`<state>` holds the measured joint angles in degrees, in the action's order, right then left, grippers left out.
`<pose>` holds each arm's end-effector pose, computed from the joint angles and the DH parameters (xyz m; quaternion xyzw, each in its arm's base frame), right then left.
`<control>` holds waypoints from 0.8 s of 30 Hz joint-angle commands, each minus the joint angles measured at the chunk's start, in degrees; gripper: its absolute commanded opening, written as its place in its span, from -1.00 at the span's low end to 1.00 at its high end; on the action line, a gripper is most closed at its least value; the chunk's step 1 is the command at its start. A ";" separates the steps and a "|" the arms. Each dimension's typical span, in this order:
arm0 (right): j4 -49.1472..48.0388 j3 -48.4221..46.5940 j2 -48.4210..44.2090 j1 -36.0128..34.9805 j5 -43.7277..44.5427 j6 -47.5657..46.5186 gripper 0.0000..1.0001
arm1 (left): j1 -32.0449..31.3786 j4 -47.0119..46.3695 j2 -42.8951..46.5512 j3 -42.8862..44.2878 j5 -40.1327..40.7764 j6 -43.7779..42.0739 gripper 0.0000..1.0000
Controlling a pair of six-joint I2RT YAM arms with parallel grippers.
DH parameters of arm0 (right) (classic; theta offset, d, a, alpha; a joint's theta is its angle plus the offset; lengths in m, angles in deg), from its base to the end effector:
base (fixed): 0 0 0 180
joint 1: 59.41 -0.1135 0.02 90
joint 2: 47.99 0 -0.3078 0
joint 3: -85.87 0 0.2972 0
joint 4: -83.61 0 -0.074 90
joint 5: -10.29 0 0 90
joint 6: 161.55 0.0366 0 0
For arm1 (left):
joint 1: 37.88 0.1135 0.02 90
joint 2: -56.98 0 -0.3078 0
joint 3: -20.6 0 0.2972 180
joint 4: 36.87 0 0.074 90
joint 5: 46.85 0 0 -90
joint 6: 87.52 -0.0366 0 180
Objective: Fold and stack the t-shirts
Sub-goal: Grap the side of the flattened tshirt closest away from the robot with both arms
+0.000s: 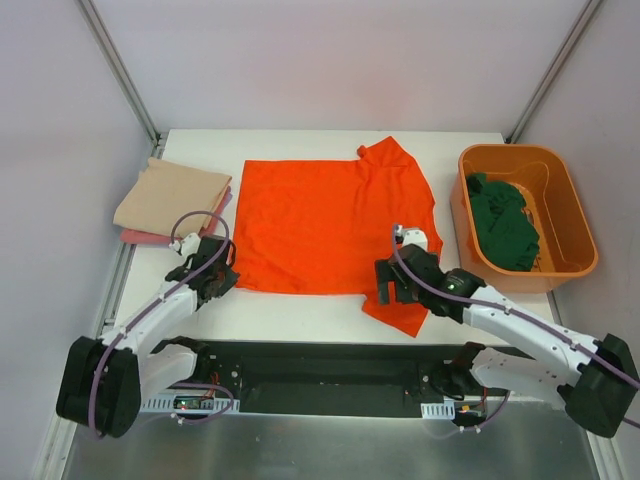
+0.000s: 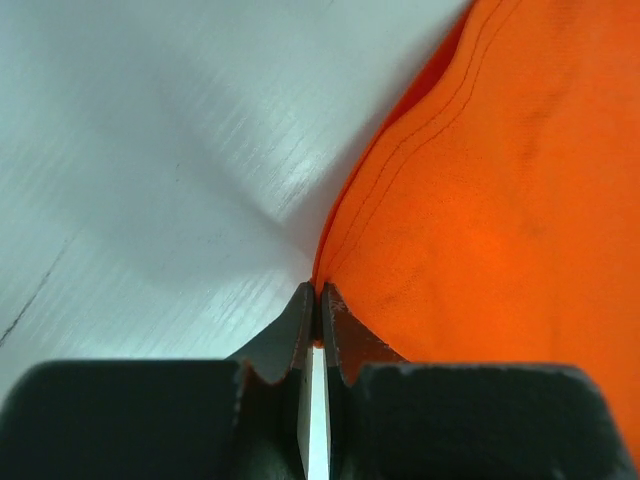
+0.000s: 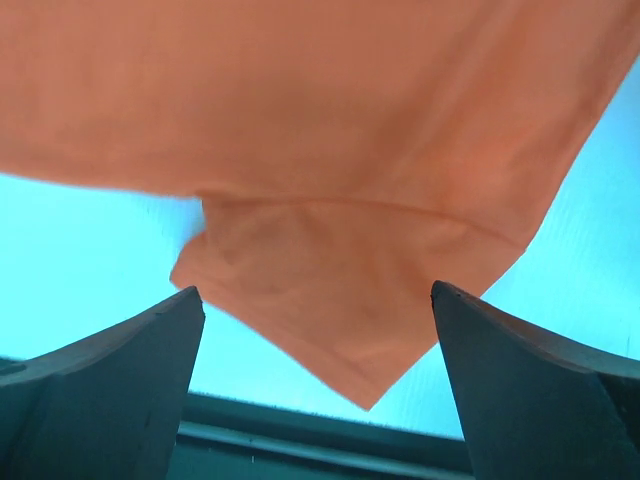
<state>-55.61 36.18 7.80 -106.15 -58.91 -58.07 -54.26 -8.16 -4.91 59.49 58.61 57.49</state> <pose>0.1578 0.1487 0.2575 -0.1982 0.8955 0.0361 0.3969 0.2102 -0.0516 0.1831 -0.3513 0.8688 -0.0864 0.3381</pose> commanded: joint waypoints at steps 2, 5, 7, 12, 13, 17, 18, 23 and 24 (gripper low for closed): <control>12.96 -3.62 5.90 -5.64 -2.24 6.82 0.90 | 0.65 4.12 7.21 -2.81 -0.17 -0.60 -1.00; 14.38 -2.22 8.19 -6.87 -3.83 10.33 0.79 | 0.65 5.26 8.62 -2.99 -0.78 -0.51 -1.00; 12.29 -0.38 8.63 -7.14 -5.32 10.78 0.68 | 0.65 5.62 8.80 -3.51 -0.87 -0.34 -1.00; 5.52 2.62 10.12 -7.22 -8.05 10.61 0.42 | 0.65 5.62 7.66 -4.39 -0.52 0.46 -1.00; 5.24 2.71 10.91 -7.14 -7.97 10.87 0.41 | 0.65 5.62 7.40 -4.13 -0.61 0.46 -1.00; 5.68 2.88 14.78 -7.14 -7.44 12.36 0.36 | 0.65 5.70 7.04 -3.87 0.27 0.28 -1.00; 5.85 3.23 15.83 -7.05 -7.79 12.89 0.35 | 0.65 5.79 6.96 -3.69 0.27 0.19 -1.00; 6.56 4.29 20.58 -7.14 -7.70 17.46 0.17 | 0.65 5.88 6.87 -3.43 -0.17 0.63 -1.00; 6.56 4.38 21.28 -7.14 -7.96 17.81 0.08 | 0.65 5.88 6.87 -3.43 -0.17 0.63 -1.00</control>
<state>-49.89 38.54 25.29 -113.08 -66.54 -44.41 -54.26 -3.66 2.24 55.56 58.18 57.42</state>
